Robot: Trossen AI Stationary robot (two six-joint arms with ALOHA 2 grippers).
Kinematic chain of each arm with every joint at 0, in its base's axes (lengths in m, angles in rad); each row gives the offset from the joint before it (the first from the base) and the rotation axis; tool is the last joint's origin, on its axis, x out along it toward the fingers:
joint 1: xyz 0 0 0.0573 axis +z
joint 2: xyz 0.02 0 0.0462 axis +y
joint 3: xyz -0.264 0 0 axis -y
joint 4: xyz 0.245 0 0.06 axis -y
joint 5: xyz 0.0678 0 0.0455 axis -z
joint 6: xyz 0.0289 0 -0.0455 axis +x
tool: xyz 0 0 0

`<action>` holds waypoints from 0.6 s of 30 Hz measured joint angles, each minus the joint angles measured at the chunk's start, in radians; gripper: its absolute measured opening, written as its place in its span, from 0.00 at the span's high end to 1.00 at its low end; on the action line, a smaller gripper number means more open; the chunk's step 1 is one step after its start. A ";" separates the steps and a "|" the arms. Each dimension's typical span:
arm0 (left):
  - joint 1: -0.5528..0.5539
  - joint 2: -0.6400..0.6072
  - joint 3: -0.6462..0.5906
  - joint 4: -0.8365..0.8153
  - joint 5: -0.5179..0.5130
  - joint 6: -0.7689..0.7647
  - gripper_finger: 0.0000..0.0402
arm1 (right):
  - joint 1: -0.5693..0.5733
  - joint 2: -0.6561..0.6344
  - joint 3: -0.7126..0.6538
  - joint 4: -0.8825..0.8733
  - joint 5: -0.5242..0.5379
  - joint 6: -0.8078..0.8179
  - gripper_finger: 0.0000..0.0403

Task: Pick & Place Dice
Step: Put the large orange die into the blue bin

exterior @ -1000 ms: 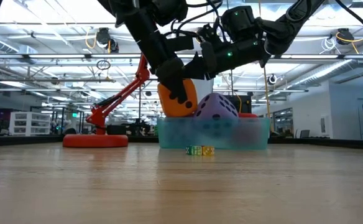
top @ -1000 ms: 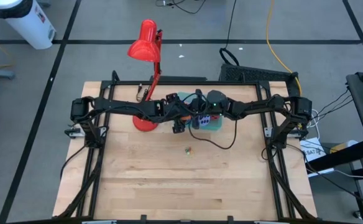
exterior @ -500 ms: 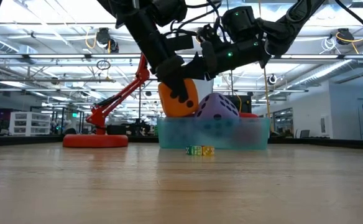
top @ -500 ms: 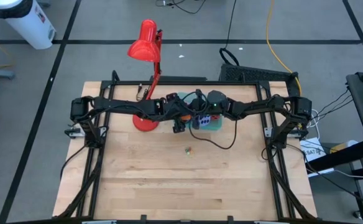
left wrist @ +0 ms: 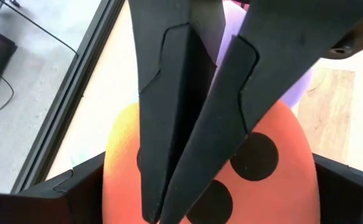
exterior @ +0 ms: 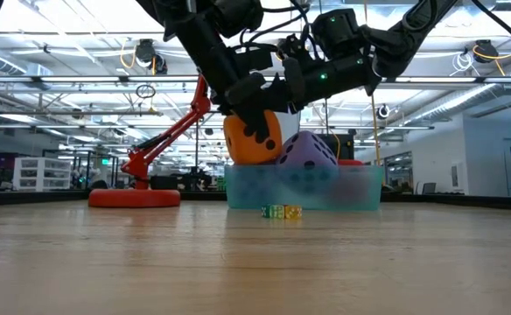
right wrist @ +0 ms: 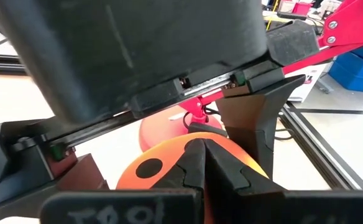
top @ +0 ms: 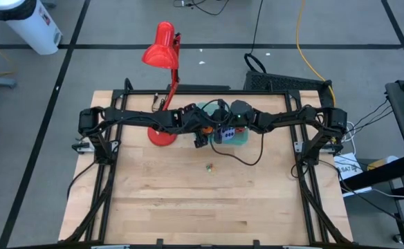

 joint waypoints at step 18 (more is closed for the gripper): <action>0.024 0.000 0.000 0.012 0.026 0.000 0.00 | 0.000 0.000 0.001 -0.019 0.006 0.000 1.00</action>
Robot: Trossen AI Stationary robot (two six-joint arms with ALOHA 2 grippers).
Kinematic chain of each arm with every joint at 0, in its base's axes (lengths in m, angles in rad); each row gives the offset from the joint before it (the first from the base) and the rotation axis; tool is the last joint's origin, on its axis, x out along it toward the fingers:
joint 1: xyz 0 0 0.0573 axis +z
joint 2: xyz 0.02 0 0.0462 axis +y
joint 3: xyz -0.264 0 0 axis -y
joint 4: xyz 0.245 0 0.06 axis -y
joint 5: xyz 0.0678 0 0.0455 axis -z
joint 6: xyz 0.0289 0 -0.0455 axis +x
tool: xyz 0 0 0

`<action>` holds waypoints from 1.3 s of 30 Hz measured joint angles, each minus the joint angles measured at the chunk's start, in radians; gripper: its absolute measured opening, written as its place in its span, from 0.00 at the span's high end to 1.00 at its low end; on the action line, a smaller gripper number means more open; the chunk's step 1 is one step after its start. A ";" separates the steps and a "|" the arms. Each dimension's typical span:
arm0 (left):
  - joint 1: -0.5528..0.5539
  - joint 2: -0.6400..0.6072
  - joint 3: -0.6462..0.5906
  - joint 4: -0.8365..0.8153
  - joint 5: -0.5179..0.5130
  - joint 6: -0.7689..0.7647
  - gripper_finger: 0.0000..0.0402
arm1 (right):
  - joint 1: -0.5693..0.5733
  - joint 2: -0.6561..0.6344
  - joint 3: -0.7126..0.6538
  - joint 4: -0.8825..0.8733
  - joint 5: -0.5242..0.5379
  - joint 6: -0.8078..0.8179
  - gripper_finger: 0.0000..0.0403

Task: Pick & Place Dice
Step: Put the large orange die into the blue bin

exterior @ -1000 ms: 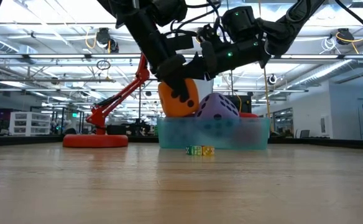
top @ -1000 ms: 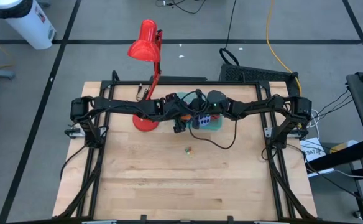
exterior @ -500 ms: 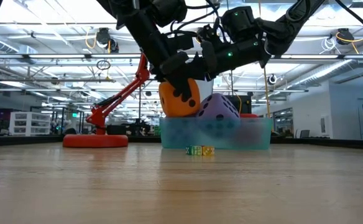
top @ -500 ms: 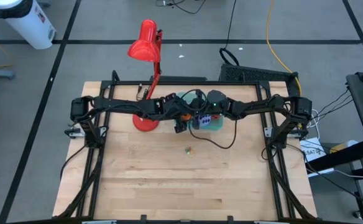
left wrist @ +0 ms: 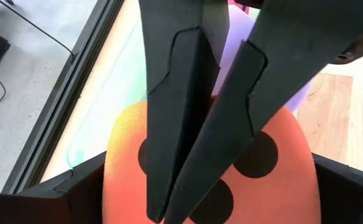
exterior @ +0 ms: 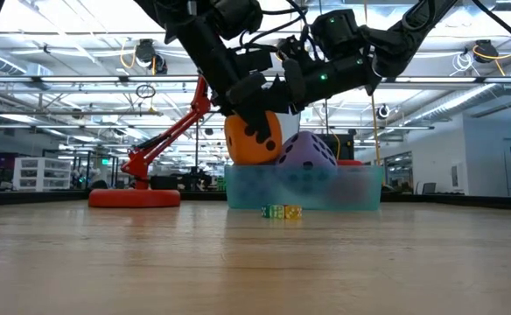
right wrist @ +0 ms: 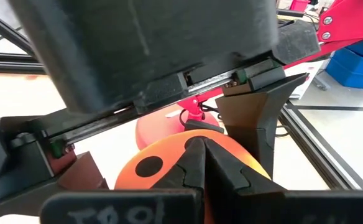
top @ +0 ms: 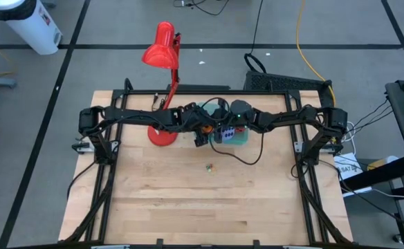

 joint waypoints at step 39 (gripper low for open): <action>0.061 0.060 -0.078 0.119 0.114 -0.061 0.00 | 0.031 -0.060 -0.003 0.026 0.067 0.000 1.00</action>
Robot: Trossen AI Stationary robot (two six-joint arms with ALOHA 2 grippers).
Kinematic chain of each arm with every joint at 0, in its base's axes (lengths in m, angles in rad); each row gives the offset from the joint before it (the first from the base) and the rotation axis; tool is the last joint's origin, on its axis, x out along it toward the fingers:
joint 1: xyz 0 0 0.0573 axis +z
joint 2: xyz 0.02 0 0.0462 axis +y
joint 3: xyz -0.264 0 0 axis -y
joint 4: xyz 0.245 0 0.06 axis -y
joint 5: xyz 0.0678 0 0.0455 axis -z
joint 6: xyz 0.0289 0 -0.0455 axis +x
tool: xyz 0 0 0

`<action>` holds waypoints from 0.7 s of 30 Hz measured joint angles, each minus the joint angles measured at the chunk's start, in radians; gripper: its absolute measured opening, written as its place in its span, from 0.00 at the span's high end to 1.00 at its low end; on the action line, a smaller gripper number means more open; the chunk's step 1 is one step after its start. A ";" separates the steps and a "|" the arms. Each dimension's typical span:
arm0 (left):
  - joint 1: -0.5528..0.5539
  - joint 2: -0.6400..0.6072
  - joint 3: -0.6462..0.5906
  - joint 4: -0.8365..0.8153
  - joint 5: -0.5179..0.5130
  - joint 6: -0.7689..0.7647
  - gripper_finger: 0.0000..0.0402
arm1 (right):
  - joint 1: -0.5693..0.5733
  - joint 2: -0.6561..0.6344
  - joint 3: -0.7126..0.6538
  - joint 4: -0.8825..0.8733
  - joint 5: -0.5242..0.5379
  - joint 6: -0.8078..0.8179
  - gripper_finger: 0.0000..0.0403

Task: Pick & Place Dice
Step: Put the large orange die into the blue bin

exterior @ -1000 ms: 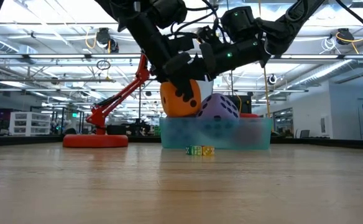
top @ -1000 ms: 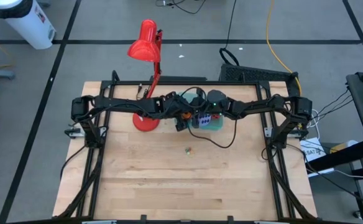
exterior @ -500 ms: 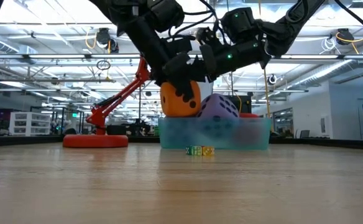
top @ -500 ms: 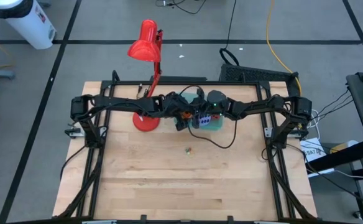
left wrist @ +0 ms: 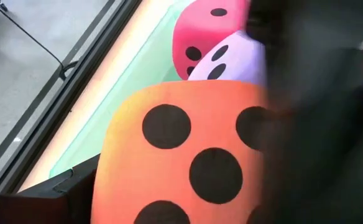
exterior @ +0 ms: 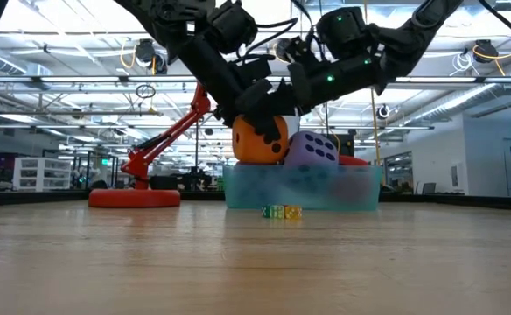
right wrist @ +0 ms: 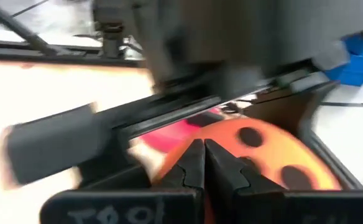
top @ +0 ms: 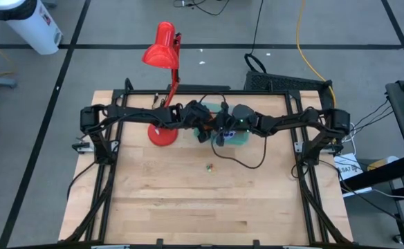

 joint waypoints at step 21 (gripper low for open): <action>0.026 0.068 -0.007 0.086 0.063 0.000 0.00 | 0.004 -0.007 0.001 -0.078 0.030 0.011 1.00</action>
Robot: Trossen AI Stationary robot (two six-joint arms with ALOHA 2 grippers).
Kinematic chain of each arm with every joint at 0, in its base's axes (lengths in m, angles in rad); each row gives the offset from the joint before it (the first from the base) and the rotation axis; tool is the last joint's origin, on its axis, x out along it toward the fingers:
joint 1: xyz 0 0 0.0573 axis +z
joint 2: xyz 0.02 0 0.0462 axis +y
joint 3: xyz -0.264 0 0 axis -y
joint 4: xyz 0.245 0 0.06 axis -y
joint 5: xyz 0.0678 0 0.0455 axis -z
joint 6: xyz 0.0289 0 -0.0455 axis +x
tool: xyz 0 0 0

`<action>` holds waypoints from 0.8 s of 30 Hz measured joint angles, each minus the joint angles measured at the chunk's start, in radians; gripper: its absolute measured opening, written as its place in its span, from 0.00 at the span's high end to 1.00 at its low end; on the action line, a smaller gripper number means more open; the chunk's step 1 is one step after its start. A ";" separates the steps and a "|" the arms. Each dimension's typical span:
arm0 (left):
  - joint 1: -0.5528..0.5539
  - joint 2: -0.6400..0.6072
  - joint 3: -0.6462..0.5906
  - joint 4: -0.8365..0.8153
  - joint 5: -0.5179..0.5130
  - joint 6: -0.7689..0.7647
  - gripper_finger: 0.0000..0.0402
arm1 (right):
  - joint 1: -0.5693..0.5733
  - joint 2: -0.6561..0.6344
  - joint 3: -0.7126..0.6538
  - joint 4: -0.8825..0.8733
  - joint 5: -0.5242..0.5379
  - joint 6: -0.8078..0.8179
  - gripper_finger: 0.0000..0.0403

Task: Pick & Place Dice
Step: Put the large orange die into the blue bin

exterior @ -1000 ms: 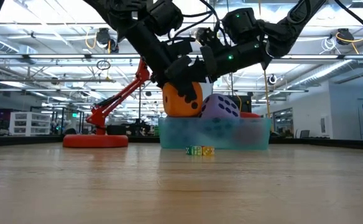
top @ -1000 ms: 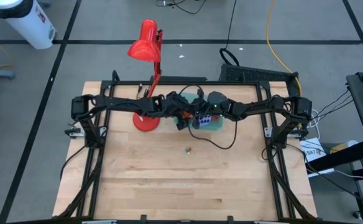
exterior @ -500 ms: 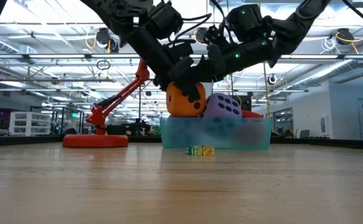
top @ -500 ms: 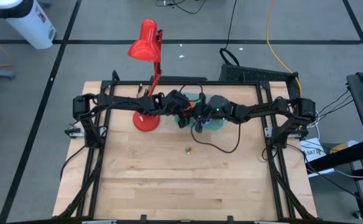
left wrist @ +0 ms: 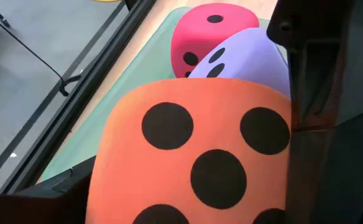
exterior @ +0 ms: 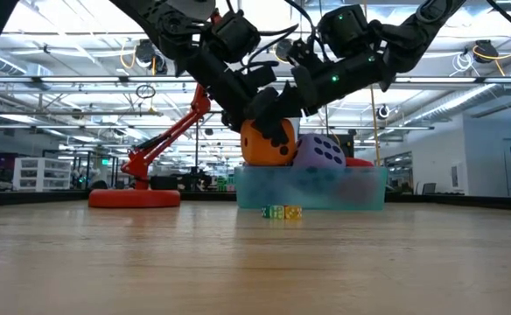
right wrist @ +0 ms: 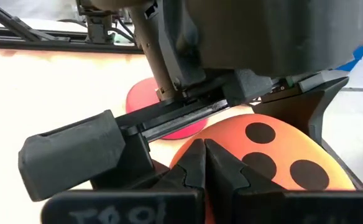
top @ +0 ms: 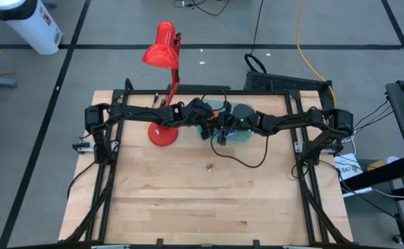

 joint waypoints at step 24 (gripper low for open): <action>-0.045 -0.117 -0.008 -0.009 -0.108 0.037 0.00 | -0.023 0.005 0.003 -0.111 -0.039 0.046 1.00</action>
